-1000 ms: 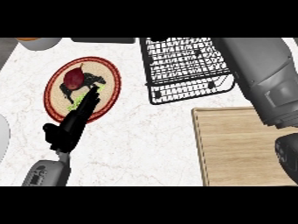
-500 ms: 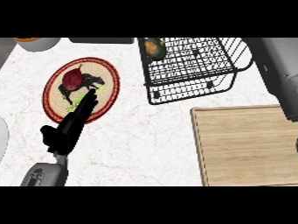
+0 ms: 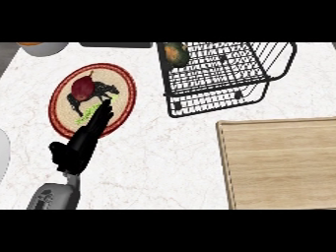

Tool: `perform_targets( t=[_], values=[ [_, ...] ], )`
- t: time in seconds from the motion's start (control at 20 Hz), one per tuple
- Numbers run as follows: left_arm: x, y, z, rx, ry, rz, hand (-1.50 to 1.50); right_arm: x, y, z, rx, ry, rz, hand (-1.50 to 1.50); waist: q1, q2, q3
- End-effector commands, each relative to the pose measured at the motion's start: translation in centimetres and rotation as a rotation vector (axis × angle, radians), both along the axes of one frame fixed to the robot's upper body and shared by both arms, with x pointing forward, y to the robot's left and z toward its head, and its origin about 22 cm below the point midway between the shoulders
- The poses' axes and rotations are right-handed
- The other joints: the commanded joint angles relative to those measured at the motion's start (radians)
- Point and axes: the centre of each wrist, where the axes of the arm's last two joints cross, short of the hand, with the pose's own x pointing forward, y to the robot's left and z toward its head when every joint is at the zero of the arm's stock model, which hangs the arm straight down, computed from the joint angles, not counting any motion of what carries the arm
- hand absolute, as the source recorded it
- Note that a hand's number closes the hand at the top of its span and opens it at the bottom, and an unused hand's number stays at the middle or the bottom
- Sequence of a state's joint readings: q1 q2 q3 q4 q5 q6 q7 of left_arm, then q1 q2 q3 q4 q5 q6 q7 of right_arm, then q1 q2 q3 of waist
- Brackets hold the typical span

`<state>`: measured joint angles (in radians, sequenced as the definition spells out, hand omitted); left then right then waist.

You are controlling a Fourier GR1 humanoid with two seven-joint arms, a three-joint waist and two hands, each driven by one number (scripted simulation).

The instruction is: Pick the squash from the tray and place it in the tiered basket

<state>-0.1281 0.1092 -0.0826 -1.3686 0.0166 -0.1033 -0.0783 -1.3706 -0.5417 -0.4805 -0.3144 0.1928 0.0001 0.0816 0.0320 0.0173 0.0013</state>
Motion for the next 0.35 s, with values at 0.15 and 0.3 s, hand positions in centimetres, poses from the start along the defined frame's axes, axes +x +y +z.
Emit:
perform_targets(
  t=[0.15, 0.3],
  values=[
    [-0.6, 0.9, -0.1, 0.003, -0.018, -0.013, 0.00, -5.0, -12.4, -0.4, 0.050, -0.071, -0.069, -1.50, 0.015, 0.008, 0.002],
    [0.3, 0.0, 0.6, -0.009, -0.027, -0.012, 0.00, -7.1, -15.8, -0.3, 0.011, -0.045, -0.023, -1.50, 0.017, 0.009, 0.002]
  ],
)
